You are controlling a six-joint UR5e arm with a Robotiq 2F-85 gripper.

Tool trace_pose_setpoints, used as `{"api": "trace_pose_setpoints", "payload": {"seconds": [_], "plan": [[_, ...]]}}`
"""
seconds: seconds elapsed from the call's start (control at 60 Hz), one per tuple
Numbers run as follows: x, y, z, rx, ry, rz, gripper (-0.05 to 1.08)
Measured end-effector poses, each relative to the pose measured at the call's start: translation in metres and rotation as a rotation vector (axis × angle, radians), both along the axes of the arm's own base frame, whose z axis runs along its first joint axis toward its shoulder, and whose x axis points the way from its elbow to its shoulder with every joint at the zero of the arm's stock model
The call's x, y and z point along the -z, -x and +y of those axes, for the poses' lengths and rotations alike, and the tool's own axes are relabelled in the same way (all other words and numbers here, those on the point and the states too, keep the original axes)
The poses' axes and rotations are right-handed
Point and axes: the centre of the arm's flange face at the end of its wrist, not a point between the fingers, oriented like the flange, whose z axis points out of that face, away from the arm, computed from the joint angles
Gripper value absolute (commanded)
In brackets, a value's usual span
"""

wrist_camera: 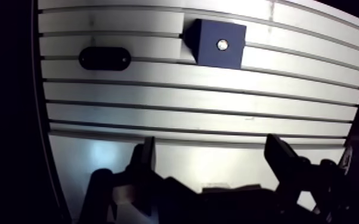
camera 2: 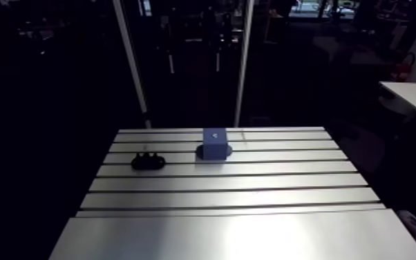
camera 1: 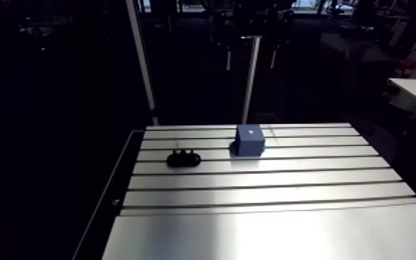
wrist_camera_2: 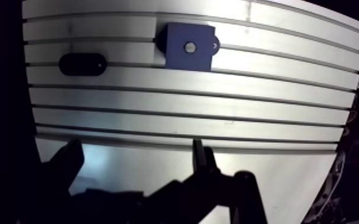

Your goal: Pick up the M10 bolt and insert it into the hex recess until seated.

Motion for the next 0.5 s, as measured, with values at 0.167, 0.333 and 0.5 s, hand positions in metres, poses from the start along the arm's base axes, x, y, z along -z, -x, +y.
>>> {"api": "trace_pose_setpoints", "payload": {"seconds": [0.167,0.333,0.5], "plan": [[-0.02,-0.016,-0.012,-0.018,-0.002,0.036,0.01],[-0.032,-0.029,-0.018,-0.027,0.0,0.057,0.01],[-0.039,-0.036,-0.017,-0.025,0.001,0.069,0.01]]}}
